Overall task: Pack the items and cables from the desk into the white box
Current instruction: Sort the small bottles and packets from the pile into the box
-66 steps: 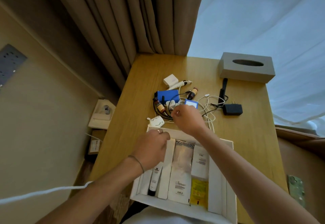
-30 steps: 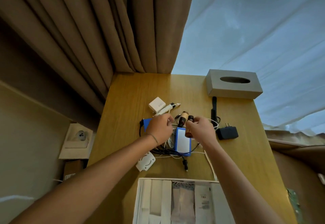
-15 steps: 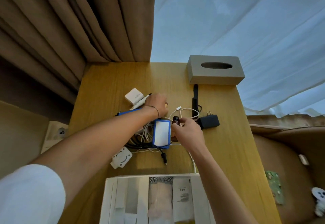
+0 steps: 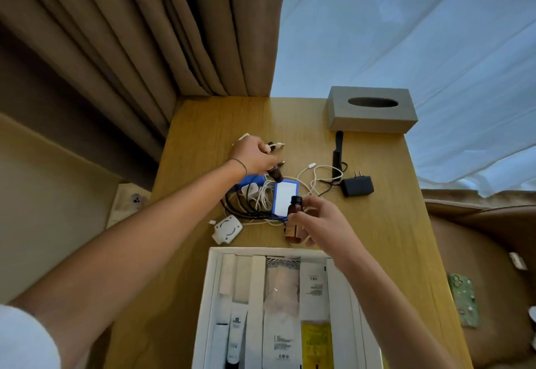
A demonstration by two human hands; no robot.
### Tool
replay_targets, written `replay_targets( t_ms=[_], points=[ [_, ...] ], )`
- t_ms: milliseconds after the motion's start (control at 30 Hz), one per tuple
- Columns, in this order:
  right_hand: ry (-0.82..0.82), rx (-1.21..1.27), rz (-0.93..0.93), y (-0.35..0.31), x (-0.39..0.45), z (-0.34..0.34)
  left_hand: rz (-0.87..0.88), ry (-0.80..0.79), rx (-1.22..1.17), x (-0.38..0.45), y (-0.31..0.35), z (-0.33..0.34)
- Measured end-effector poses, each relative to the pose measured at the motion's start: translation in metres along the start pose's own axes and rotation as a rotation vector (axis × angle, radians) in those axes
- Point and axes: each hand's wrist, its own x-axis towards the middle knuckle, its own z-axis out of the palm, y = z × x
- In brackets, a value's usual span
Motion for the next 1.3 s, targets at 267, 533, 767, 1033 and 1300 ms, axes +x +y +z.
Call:
replay_targets(
  t_ms=[267, 533, 767, 1033, 1300],
  points=[
    [-0.048, -0.067, -0.098, 0.023, -0.050, 0.039, -0.215, -0.061, -0.774, -0.112, -0.032, -0.040],
    [-0.109, -0.340, -0.163, 0.068, -0.041, 0.090, -0.221, -0.346, -1.176, -0.192, -0.071, -0.054],
    [0.044, -0.614, -0.277, 0.100, -0.020, 0.122, -0.274, -0.215, -1.060, -0.231, -0.106, -0.053],
    [0.082, -0.769, -0.389, 0.113, -0.011, 0.143, -0.169, 0.048, -0.484, -0.251, -0.118, -0.043],
    [0.044, -0.849, -0.338, 0.117, -0.010, 0.139, -0.056, 0.061, -0.070, -0.260, -0.101, -0.015]
  ],
)
